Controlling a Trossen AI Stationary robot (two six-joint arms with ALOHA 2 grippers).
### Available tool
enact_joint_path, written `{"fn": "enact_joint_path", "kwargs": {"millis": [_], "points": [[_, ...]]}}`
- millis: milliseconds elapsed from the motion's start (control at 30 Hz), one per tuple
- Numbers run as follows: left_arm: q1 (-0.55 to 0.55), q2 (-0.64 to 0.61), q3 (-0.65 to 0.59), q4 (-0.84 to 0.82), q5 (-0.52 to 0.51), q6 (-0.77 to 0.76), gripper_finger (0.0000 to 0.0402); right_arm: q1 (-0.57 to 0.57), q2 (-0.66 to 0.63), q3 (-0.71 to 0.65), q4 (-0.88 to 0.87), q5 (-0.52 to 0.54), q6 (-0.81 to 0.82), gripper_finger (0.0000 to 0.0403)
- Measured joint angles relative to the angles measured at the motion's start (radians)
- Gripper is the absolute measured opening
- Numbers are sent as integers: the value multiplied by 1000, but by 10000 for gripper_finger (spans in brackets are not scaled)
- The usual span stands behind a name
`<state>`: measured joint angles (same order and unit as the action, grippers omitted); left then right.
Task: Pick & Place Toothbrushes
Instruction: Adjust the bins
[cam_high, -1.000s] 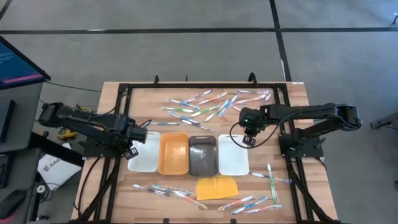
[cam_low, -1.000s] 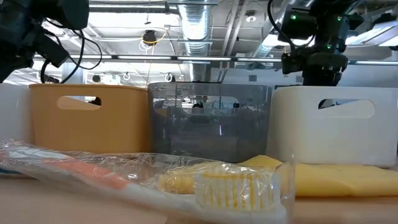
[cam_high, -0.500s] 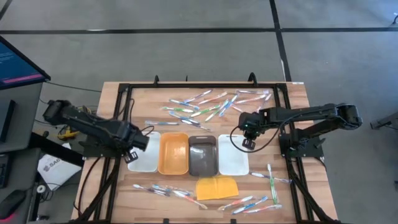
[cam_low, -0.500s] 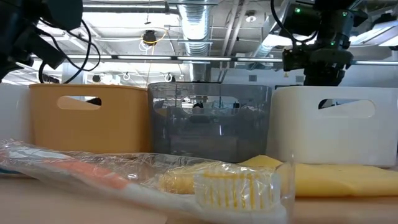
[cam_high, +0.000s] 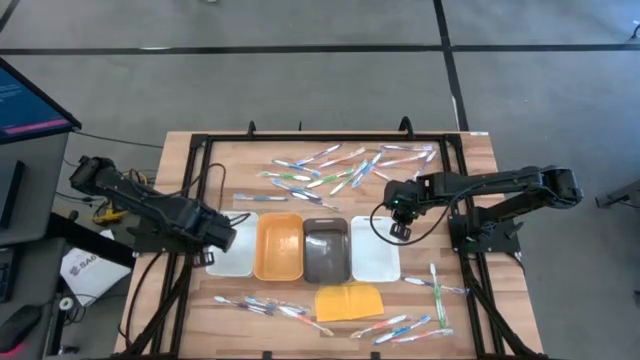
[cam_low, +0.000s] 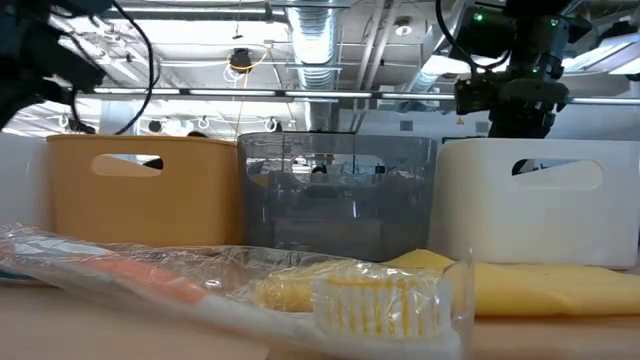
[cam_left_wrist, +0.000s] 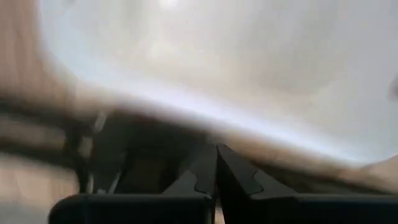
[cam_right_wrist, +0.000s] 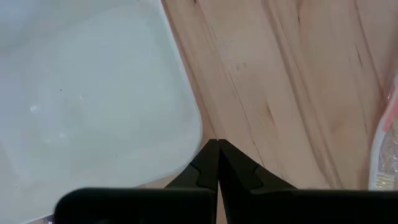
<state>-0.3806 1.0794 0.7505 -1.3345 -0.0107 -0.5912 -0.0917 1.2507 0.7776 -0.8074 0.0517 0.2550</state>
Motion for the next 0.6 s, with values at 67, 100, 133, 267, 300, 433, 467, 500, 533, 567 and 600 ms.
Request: {"fn": "enact_joint_path", "kwargs": {"millis": [67,100,133,267,300,433,467,500,533,567,600], "points": [[-15,0,-5,112,0,76,1,0,0,0,0,0,0,0],[-22,1,-9,145,0,113,1,0,0,0,0,0,0,0],[-27,5,-12,156,0,136,1,0,0,0,0,0,0,0],[-27,16,-13,145,-16,96,1,0,0,0,-1,0,-1,0],[-27,16,-13,145,-17,91,1,0,0,0,-3,0,-3,0],[-27,13,-13,71,-6,90,1,0,0,1,-12,0,-3,0],[-27,13,-13,52,-5,90,1,0,0,1,-13,0,-3,0],[-27,14,-13,34,-6,95,1,0,0,1,-13,0,-3,0],[-27,14,-13,19,-6,106,1,0,0,1,-13,0,-3,0],[-27,13,-14,14,-6,119,1,0,0,1,-13,0,-3,0],[-27,14,-14,21,-7,136,1,0,0,1,-12,0,-3,0]]}}
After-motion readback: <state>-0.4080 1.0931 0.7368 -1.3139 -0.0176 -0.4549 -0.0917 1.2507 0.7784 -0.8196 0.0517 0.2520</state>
